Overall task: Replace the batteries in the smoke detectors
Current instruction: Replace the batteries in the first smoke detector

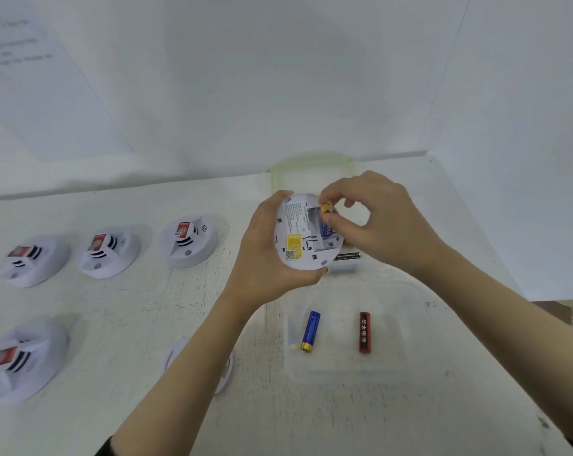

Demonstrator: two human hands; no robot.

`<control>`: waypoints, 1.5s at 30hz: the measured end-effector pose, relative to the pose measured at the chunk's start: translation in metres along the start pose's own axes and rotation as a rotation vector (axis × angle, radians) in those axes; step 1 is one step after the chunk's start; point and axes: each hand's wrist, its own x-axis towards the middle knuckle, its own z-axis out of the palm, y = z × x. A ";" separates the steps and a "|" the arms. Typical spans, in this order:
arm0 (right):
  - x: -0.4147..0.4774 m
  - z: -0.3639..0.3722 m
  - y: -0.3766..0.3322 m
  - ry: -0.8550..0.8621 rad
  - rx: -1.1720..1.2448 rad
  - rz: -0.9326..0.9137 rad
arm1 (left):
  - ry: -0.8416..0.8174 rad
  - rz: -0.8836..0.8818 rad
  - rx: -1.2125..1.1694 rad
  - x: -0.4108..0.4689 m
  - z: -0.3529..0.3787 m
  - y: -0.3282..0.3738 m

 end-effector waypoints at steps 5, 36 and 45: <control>-0.003 0.002 -0.003 0.023 0.019 0.044 | 0.021 0.033 0.007 0.001 -0.003 0.005; -0.011 -0.011 0.023 -0.095 0.158 0.345 | 0.041 -0.011 0.116 -0.004 -0.015 -0.013; 0.017 0.017 0.021 -0.552 -0.642 0.201 | 0.026 -0.023 0.099 -0.006 -0.016 -0.012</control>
